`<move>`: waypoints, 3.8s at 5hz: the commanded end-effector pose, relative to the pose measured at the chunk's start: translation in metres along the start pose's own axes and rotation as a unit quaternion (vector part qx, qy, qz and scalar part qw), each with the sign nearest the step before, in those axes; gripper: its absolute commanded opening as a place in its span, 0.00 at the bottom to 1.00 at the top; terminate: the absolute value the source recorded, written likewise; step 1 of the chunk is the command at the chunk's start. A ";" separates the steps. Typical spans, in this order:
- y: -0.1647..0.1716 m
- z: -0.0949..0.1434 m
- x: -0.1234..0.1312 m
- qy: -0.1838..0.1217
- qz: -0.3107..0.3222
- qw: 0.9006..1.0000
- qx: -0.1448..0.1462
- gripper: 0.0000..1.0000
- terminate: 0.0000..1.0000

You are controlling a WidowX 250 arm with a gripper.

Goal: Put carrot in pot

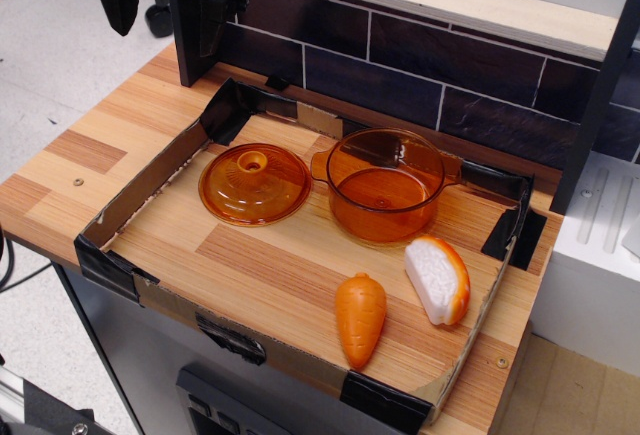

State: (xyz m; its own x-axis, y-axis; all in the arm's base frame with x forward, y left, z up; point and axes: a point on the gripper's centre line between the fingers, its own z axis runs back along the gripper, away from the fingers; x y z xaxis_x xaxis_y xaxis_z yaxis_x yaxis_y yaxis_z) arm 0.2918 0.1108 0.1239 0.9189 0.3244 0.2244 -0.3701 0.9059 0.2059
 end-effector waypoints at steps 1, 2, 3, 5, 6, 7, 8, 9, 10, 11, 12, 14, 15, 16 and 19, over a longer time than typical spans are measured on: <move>0.000 0.000 0.000 0.000 0.000 1.000 0.000 1.00 0.00; -0.027 0.004 -0.027 -0.001 -0.014 1.000 -0.003 1.00 0.00; -0.058 0.011 -0.061 -0.014 -0.034 0.999 0.003 1.00 0.00; -0.123 0.028 -0.127 0.029 -0.102 0.991 -0.080 1.00 0.00; -0.143 0.012 -0.138 0.036 -0.103 0.992 -0.069 1.00 0.00; -0.156 -0.004 -0.143 0.028 -0.104 0.992 -0.072 1.00 0.00; -0.163 -0.021 -0.146 0.026 -0.119 0.990 -0.072 1.00 0.00; -0.164 -0.033 -0.148 0.038 -0.122 0.990 -0.067 1.00 0.00; -0.164 -0.042 -0.147 0.057 -0.121 0.989 -0.069 1.00 0.00; -0.163 -0.050 -0.147 0.069 -0.116 0.989 -0.064 1.00 0.00; -0.160 -0.053 -0.146 0.069 -0.111 0.989 -0.065 0.00 0.00; -0.139 -0.021 -0.141 0.027 -0.099 0.992 -0.072 0.00 0.00; -0.132 0.018 -0.122 -0.011 -0.080 0.993 -0.084 0.00 0.00; -0.135 0.039 -0.092 -0.032 -0.029 0.994 -0.099 0.00 0.00; -0.156 -0.001 -0.027 -0.025 0.025 0.998 -0.057 0.00 0.00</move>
State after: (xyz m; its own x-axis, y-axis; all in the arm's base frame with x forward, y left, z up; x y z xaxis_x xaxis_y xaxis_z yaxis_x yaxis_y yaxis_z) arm 0.3259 -0.0407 0.0670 0.9038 0.3580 0.2344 -0.3910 0.9135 0.1123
